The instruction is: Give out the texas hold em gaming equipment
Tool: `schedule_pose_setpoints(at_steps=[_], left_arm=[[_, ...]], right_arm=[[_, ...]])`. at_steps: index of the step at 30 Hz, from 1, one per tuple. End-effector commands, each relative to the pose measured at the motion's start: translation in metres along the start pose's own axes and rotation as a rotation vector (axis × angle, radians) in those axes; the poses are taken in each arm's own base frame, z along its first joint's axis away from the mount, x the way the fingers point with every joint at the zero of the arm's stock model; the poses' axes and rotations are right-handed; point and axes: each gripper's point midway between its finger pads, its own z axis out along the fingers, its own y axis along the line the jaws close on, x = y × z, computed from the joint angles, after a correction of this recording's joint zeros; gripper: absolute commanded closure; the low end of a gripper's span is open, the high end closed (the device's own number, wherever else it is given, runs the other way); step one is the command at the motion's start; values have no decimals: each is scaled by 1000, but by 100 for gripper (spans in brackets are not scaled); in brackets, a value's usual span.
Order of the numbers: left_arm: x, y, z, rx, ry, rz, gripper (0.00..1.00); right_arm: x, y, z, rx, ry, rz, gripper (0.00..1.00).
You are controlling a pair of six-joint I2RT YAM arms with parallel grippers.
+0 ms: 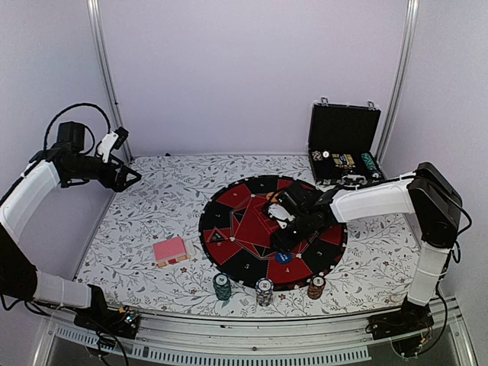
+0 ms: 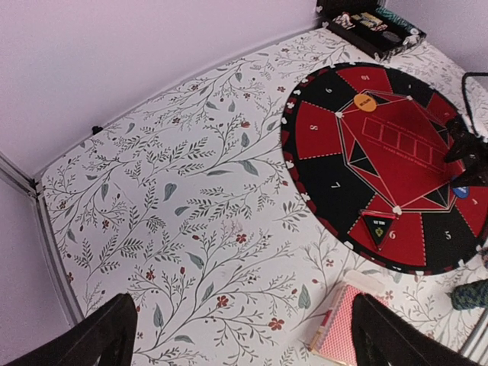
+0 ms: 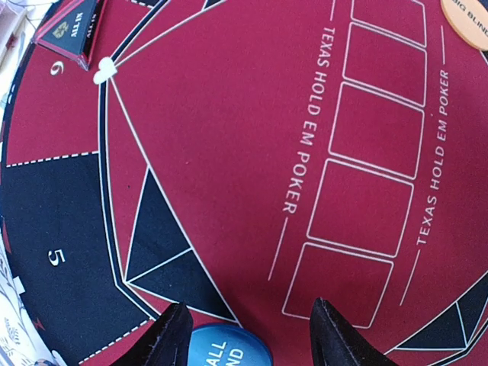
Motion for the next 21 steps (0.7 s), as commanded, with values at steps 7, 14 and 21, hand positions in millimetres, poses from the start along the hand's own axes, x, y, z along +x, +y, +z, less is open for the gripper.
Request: schedule_pose_setpoints(at_steps=[7,14,21], left_arm=[[-1,-9,-6,16,-6,14,0],[-8,-8,-8,15,-19,18,0],[-10,-7,-9,13,-22,16,0]], right_arm=[[21,13,-2,7,57,-27,44],[34,16,1,16,102,-57,48],[49,6,-5,64,117,-52,54]])
